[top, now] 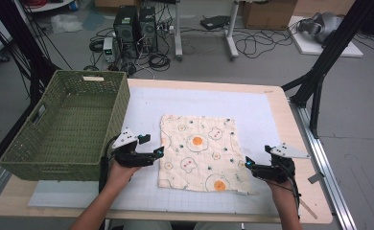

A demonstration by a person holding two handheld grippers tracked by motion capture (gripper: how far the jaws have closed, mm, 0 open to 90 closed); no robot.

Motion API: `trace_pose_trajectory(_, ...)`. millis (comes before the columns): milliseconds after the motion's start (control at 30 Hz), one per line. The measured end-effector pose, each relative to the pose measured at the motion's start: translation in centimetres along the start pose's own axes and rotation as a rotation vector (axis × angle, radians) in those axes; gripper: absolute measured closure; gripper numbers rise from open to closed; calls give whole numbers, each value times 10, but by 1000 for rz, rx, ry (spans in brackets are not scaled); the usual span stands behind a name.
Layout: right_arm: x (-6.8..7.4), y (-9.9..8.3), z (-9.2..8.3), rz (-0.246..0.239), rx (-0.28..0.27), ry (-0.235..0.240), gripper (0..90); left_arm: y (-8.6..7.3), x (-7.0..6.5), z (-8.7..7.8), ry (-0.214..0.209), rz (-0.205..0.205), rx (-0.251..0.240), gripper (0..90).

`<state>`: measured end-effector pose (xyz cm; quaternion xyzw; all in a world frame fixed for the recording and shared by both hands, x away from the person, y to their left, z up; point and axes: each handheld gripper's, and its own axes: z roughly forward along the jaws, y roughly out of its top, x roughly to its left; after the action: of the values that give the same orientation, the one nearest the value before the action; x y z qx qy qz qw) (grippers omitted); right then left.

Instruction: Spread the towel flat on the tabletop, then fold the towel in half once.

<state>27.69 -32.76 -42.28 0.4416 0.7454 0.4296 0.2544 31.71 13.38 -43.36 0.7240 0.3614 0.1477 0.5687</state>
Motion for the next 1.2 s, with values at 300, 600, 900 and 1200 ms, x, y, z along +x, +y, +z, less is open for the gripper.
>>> trace_pose_trajectory(300,-2,-1,1,12,11,4,119,-1,1,2,2,-8,7,229)
trace_pose_trajectory(600,-3,-3,-1,20,4,0,119,-3,0,3,9,-10,25,235)
trace_pose_trajectory(900,-2,-3,1,6,16,16,119,0,3,7,31,-44,22,242)
trace_pose_trajectory(1200,-6,-5,1,26,8,19,119,36,10,23,41,-98,-13,246)
